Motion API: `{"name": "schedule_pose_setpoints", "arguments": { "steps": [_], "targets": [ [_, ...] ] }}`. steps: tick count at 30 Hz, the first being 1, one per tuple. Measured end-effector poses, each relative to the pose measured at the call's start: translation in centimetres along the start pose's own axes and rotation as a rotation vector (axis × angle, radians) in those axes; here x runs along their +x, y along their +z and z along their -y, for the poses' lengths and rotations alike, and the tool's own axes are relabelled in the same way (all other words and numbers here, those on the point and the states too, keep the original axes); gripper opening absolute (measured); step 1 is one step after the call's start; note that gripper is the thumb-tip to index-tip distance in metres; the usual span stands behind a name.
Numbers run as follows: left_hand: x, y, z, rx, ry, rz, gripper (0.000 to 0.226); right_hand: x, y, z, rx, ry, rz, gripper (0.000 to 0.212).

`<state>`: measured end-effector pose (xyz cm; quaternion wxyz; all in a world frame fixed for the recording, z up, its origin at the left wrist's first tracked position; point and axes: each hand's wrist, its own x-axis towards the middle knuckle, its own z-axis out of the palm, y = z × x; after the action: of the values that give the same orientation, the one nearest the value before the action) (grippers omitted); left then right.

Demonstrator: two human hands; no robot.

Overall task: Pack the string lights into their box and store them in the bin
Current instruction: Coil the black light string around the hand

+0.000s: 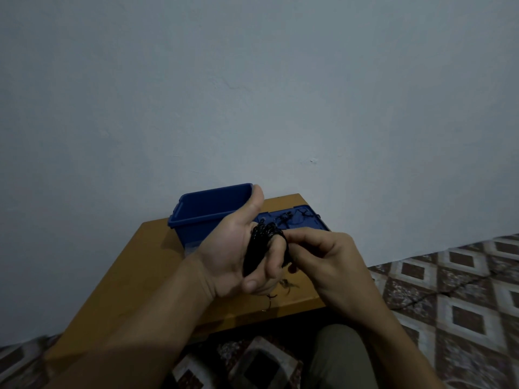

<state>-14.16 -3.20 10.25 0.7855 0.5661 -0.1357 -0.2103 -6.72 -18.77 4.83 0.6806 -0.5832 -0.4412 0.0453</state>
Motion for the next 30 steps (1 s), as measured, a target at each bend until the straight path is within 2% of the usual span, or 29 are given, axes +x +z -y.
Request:
{"name": "schedule_pose_setpoints", "arguments": {
  "steps": [3,6,14,19,24,30],
  "targets": [
    [0.0,0.1,0.0,0.011,0.008,-0.058,0.100,-0.1,-0.4,0.3,0.015,0.031,0.060,0.032],
    [0.0,0.1,-0.1,0.020,0.016,-0.096,0.101,-0.2,-0.5,0.6,0.048,0.055,0.119,0.027],
    [0.3,0.3,0.3,0.016,0.035,-0.156,0.101,-0.2,0.1,0.9,0.037,0.097,0.130,0.022],
    [0.5,0.3,0.6,0.139,-0.013,-0.225,0.099,-0.2,0.3,0.9,-0.018,0.106,0.079,0.018],
    [0.6,0.6,0.1,0.188,-0.071,-0.267,0.093,-0.1,0.8,0.7,0.042,0.120,-0.022,0.031],
    [0.4,1.0,-0.4,0.228,-0.137,-0.275,0.094,-0.1,0.6,0.8,0.075,0.127,0.021,0.024]
  ]
}}
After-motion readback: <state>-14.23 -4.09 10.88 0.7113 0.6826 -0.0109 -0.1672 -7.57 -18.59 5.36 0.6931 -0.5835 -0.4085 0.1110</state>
